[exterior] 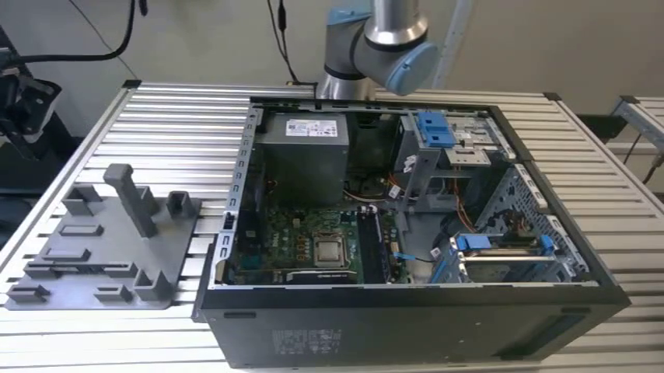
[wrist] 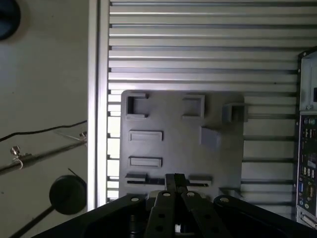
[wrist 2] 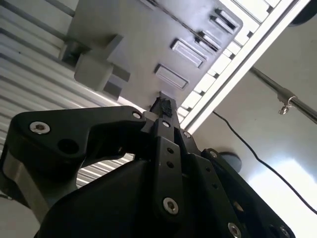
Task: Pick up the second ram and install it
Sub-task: 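Reach for the second ram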
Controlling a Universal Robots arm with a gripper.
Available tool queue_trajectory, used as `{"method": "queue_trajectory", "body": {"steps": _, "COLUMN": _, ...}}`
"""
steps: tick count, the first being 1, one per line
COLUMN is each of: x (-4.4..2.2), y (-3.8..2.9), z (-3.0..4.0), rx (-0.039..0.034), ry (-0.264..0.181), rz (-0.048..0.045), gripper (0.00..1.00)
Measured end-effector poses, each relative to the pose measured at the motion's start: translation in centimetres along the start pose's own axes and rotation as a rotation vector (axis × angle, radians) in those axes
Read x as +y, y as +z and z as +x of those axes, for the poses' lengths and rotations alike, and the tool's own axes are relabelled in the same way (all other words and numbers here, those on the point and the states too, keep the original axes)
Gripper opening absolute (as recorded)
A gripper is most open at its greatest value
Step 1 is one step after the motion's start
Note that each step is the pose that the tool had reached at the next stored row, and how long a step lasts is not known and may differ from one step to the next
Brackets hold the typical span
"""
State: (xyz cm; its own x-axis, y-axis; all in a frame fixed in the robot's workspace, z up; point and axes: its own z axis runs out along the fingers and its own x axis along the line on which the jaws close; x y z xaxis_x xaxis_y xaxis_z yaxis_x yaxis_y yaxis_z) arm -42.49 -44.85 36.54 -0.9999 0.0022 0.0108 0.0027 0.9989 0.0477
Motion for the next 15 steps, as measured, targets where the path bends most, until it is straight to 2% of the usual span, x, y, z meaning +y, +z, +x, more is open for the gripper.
{"method": "queue_trajectory", "body": {"steps": 7, "x": -1.63, "y": 0.06, "z": 0.14, "rx": -0.0001, "ry": 0.0, "rz": 0.0, "gripper": 0.11}}
{"method": "queue_trajectory", "body": {"steps": 15, "x": -4.16, "y": 0.1, "z": 0.27, "rx": 0.0, "ry": 0.0, "rz": 0.0, "gripper": 0.11}}
